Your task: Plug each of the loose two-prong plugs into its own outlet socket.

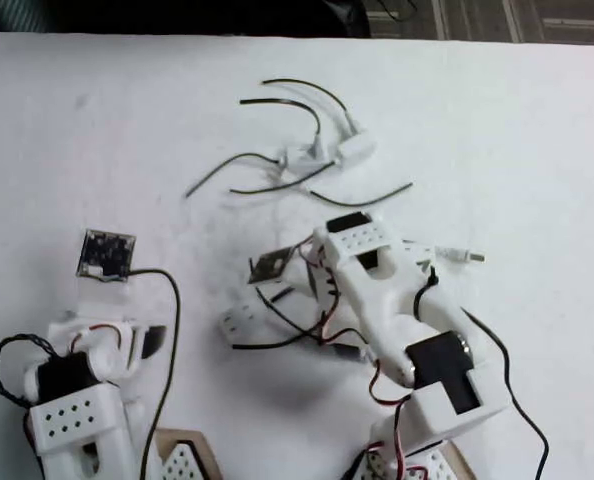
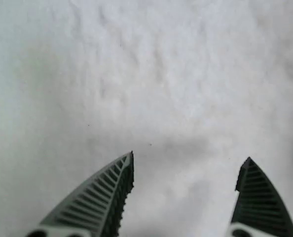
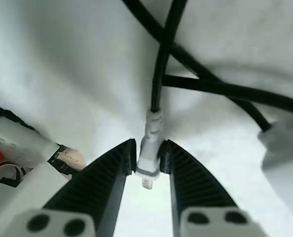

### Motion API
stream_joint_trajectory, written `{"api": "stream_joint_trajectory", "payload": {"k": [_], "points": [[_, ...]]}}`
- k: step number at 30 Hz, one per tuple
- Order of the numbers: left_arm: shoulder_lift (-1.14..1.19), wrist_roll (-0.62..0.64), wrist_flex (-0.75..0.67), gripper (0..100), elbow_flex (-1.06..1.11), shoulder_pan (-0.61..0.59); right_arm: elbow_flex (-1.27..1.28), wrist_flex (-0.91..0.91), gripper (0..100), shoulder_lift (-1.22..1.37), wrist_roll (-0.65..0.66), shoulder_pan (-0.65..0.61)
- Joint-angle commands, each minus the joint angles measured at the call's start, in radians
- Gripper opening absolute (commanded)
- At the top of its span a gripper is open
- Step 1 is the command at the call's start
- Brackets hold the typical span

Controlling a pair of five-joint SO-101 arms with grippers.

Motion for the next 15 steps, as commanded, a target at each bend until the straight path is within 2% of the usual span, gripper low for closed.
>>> {"api": "stream_joint_trajectory", "payload": {"k": [1, 7, 10, 13, 15], "points": [[-0.015, -0.008, -0.015, 33, -0.003, -0.008, 0.009, 0.01, 8.2, -0.004, -0.003, -0.004], [-0.015, -0.008, -0.015, 33, -0.003, -0.008, 0.091, -0.093, 8.0, -0.004, -0.005, -0.007], [-0.015, -0.008, -0.015, 33, -0.003, -0.008, 0.092, -0.09, 7.5, -0.004, -0.005, -0.007], [-0.015, -0.008, -0.015, 33, -0.003, -0.008, 0.092, -0.09, 0.9, -0.012, -0.005, -0.008], [-0.015, -0.008, -0.015, 33, -0.003, -0.008, 0.087, -0.071, 1.8, -0.024, -0.008, -0.008]]}}
